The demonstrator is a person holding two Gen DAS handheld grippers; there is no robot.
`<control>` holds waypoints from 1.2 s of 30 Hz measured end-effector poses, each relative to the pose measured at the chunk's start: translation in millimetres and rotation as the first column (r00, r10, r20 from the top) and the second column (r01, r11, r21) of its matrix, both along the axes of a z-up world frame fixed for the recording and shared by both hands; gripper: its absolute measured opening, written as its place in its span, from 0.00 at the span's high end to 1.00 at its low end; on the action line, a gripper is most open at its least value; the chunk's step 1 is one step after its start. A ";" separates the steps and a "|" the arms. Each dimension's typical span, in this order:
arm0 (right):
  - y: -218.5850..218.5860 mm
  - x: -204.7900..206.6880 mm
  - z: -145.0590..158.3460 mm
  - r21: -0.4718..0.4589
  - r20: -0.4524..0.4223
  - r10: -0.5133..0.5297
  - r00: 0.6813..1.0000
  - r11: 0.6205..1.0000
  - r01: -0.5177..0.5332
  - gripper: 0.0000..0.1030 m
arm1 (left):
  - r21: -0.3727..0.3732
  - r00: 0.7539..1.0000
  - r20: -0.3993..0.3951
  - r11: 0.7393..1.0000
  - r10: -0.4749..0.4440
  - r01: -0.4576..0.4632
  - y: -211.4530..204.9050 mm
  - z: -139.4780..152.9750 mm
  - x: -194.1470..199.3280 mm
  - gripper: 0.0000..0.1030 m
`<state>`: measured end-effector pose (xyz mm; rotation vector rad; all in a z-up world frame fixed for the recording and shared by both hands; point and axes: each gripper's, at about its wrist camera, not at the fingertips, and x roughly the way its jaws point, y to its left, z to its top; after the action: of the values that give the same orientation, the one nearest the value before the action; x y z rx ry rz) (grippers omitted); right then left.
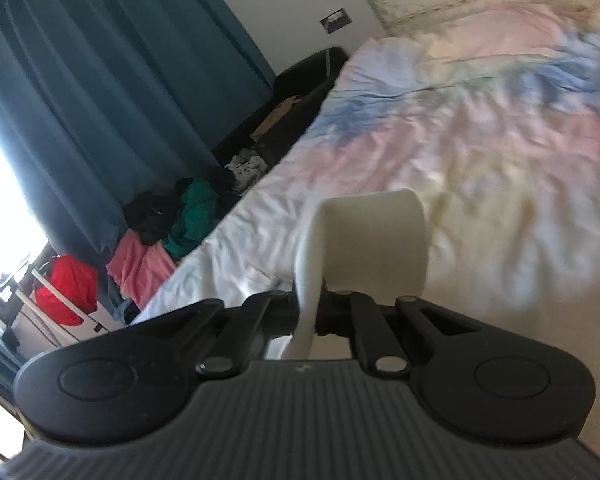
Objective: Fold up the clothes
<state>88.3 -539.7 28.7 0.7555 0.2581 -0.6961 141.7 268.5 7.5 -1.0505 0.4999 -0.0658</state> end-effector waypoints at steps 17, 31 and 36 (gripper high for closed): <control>-21.0 259.0 -107.4 -0.144 -0.297 0.112 0.948 0.977 -0.160 0.94 | 0.423 0.989 -0.146 0.904 0.000 0.063 -83.4 -69.6 281.7 0.86; 9.4 105.4 -64.0 0.129 0.004 0.250 0.968 0.960 -0.248 0.39 | 0.260 0.990 -0.126 0.961 -0.057 0.089 -44.5 -33.8 116.0 0.20; 37.1 51.2 -97.0 0.359 0.085 0.329 0.941 0.870 -0.336 0.39 | 0.011 0.975 -0.219 0.999 -0.029 0.032 -33.3 -76.7 65.2 0.20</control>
<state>139.5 -502.6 -68.3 1.0473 0.4977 -0.3098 206.9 235.2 -69.2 -1.0416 0.7156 0.0275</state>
